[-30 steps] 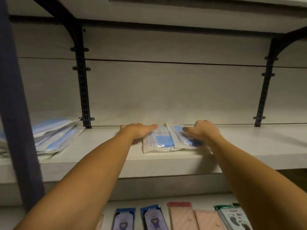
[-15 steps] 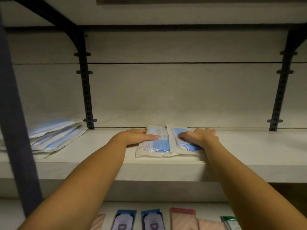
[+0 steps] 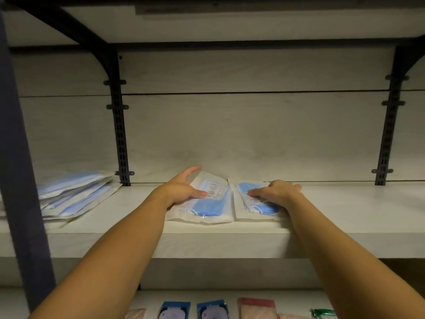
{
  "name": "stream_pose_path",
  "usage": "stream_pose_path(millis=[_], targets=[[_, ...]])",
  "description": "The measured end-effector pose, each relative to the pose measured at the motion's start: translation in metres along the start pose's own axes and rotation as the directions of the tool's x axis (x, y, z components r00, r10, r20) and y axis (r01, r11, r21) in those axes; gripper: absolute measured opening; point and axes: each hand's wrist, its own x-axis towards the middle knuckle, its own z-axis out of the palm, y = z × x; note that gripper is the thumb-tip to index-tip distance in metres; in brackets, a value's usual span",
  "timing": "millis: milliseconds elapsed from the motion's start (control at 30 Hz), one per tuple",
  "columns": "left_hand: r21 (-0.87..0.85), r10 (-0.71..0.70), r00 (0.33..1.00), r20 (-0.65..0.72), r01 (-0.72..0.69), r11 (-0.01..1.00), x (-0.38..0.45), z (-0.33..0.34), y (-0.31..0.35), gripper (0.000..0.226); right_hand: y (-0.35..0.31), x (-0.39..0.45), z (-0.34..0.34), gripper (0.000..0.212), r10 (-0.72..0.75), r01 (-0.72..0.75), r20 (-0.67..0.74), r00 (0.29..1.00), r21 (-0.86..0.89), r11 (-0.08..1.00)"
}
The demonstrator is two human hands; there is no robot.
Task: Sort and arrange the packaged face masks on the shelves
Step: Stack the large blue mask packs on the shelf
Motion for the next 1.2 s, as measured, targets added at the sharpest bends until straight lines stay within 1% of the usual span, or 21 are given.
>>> stream_pose_path(millis=[100,167,200,233,300,367,467,500,533,667,833,900,933,967,1033,1067,1100,1200], targets=[[0.004,0.029,0.999,-0.03,-0.029,1.0,0.004,0.001,0.001,0.093,0.001,-0.002,0.0,0.077,-0.027,0.03,-0.038,0.999,0.092,0.995],[0.01,0.037,0.998,-0.041,-0.037,0.999,0.006,-0.001,0.0,0.093,0.002,-0.004,-0.005,0.078,-0.001,0.008,-0.026,1.0,0.258,0.966],[0.015,0.04,0.999,-0.037,-0.039,0.999,0.006,-0.001,0.0,0.093,0.003,-0.005,-0.007,0.081,-0.004,0.003,0.003,1.0,0.368,0.93],[0.022,0.044,0.999,-0.029,-0.043,0.999,0.006,-0.001,0.0,0.092,0.003,-0.005,-0.008,0.08,-0.02,-0.001,0.041,0.999,0.465,0.885],[0.025,0.046,0.999,-0.017,-0.045,0.999,0.005,0.0,0.0,0.09,0.002,-0.006,-0.012,0.068,-0.087,0.008,0.11,0.99,0.571,0.821],[0.027,0.042,0.999,-0.01,-0.041,0.999,0.003,0.001,0.002,0.089,-0.001,-0.004,-0.01,0.068,-0.154,0.014,0.151,0.976,0.668,0.744],[0.035,0.048,0.999,-0.008,-0.047,0.998,-0.001,0.002,0.004,0.086,-0.006,-0.007,-0.011,0.071,-0.249,-0.025,0.179,0.952,0.853,0.521],[0.04,0.047,0.999,-0.011,-0.046,0.998,-0.001,0.002,0.005,0.086,-0.007,-0.009,-0.012,0.073,-0.267,-0.039,0.19,0.945,0.874,0.484],[0.05,0.041,0.999,-0.013,-0.04,0.998,-0.002,0.002,0.005,0.085,-0.007,-0.011,-0.013,0.075,-0.278,-0.044,0.204,0.939,0.871,0.489],[0.066,0.005,1.0,-0.017,-0.003,0.998,-0.003,0.002,0.006,0.082,-0.01,-0.015,-0.011,0.092,-0.283,-0.033,0.262,0.923,0.785,0.618],[0.04,-0.01,1.0,-0.015,0.011,0.999,-0.001,0.001,0.004,0.08,-0.012,-0.016,-0.009,0.1,-0.324,0.014,0.285,0.902,0.731,0.683],[0.048,-0.016,1.0,-0.021,0.017,0.999,-0.002,0.002,0.005,0.081,-0.012,-0.018,-0.01,0.094,-0.324,0.01,0.324,0.889,0.693,0.721],[0.051,-0.02,0.999,-0.027,0.021,0.998,-0.002,0.002,0.005,0.081,-0.012,-0.019,-0.012,0.087,-0.32,0.007,0.339,0.885,0.676,0.737],[0.053,-0.024,0.999,-0.03,0.025,0.998,-0.002,0.002,0.006,0.082,-0.011,-0.019,-0.013,0.078,-0.323,0.008,0.349,0.879,0.668,0.744],[0.058,-0.03,0.999,-0.026,0.031,0.998,-0.002,0.002,0.006,0.083,-0.011,-0.022,-0.017,0.05,-0.349,0.017,0.361,0.865,0.673,0.74],[0.055,-0.03,0.999,-0.026,0.031,0.998,-0.002,0.002,0.006,0.084,-0.01,-0.023,-0.019,0.04,-0.36,0.02,0.363,0.859,0.679,0.734],[0.045,-0.032,0.999,-0.025,0.033,0.998,-0.002,0.002,0.006,0.085,-0.009,-0.023,-0.02,0.037,-0.362,0.018,0.365,0.858,0.683,0.731],[0.015,-0.059,0.998,-0.034,0.059,0.998,-0.006,0.001,0.009,0.093,-0.009,-0.024,-0.023,0.042,-0.347,-0.002,0.38,0.857,0.678,0.735]])
